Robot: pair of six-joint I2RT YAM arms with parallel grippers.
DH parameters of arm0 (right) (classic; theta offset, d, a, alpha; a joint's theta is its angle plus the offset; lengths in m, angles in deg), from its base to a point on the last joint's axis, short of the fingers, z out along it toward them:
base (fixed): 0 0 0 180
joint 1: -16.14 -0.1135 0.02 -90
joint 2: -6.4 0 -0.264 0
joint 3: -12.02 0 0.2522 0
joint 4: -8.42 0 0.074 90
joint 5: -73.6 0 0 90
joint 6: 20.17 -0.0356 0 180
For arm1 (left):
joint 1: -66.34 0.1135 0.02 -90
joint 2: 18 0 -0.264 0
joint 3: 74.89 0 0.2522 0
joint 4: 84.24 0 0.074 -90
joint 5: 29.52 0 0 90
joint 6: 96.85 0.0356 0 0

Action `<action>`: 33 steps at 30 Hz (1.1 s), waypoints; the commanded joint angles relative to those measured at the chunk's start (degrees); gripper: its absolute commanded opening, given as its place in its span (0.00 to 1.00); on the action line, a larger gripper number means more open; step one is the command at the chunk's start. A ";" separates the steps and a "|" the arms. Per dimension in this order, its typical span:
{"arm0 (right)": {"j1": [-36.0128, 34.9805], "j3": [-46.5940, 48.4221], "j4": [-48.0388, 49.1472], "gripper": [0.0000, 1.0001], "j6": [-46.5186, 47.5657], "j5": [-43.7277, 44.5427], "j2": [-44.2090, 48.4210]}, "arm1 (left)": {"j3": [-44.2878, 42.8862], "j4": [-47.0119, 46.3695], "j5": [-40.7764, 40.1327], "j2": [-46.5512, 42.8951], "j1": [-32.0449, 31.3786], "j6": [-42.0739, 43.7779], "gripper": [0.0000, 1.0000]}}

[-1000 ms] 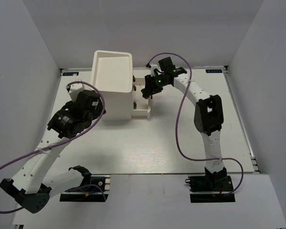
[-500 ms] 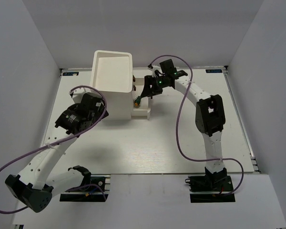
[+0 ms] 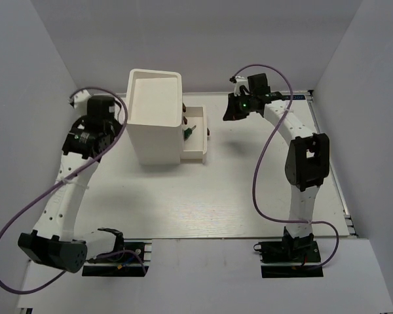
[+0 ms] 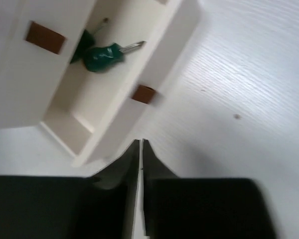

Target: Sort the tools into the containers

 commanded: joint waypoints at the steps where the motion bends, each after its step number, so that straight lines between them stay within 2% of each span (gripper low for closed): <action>1: 1.41 -0.69 -1.06 0.18 6.96 1.58 -0.34 | -10.55 -3.47 -1.90 3.54 4.07 7.01 0.33; 2: 1.76 -1.21 -1.32 0.37 8.36 0.89 -0.69 | -15.28 -3.47 -1.90 5.21 5.22 9.98 0.38; 3: 2.02 -1.31 -1.41 0.50 10.03 -0.34 -1.04 | -17.50 -3.47 -1.90 8.96 6.54 11.58 0.44; 4: 2.03 -1.13 -1.85 0.58 10.56 -1.22 -1.40 | -21.52 -3.47 -1.90 11.09 9.25 13.16 0.47; 5: 2.55 -1.31 -1.59 0.60 11.18 -2.71 -2.01 | -24.43 -2.86 0.02 15.11 11.01 14.57 0.50; 6: 2.55 -1.22 -1.07 0.60 11.10 -2.55 -2.10 | -24.46 -2.85 0.04 15.15 12.86 15.36 0.52; 9: 2.82 -0.34 -0.71 0.53 11.10 -3.25 -3.16 | -25.17 -6.27 7.92 20.42 19.89 16.60 0.53; 10: 2.99 0.01 -0.80 0.47 11.18 -3.51 -4.64 | -25.17 -6.80 12.82 21.73 21.47 16.60 0.53; 11: 2.91 1.32 -0.80 0.29 11.36 -3.78 -5.26 | -25.17 -7.33 15.48 24.70 24.36 16.60 0.53; 14: 2.99 4.21 -0.54 0.05 11.45 -4.92 -8.42 | -21.32 -11.18 28.57 28.59 27.55 16.60 0.50; 15: 2.73 5.01 -0.79 0.05 11.19 -4.49 -9.91 | -19.65 -15.12 31.91 30.52 28.16 16.60 0.50; 16: 2.82 5.72 -0.80 0.05 11.10 -3.96 -10.62 | -15.89 -17.77 38.55 31.32 28.87 17.12 0.48; 18: 2.21 8.97 -1.32 0.03 10.49 -3.43 -13.26 | -11.40 -23.20 40.38 32.21 28.35 18.35 0.47; 20: 1.85 11.52 -1.41 0.03 9.96 -2.82 -15.62 | -7.52 -29.02 43.09 29.13 28.35 18.36 0.47; 21: 1.50 11.96 -1.41 0.03 9.69 -2.46 -16.33 | -8.63 -28.43 44.50 29.13 29.04 19.58 0.47; 24: 0.45 12.76 0.34 0.03 7.59 -2.55 -17.48 | -12.78 -22.02 40.66 28.88 27.73 23.27 0.45; 27: -0.26 11.96 3.59 0.03 5.57 -1.50 -17.40 | -7.70 -24.38 37.15 22.83 27.03 23.28 0.44; 29: -0.78 11.26 4.12 0.05 4.86 -0.45 -17.75 | -7.68 -22.72 35.11 21.49 27.03 23.81 0.44; 31: -1.13 11.44 4.21 0.09 4.42 -0.44 -18.62 | -4.44 -22.71 34.58 20.43 25.90 24.42 0.42; 33: -1.49 11.61 4.30 0.09 3.72 0.17 -19.24 | -0.50 -22.71 34.58 19.81 25.28 23.90 0.40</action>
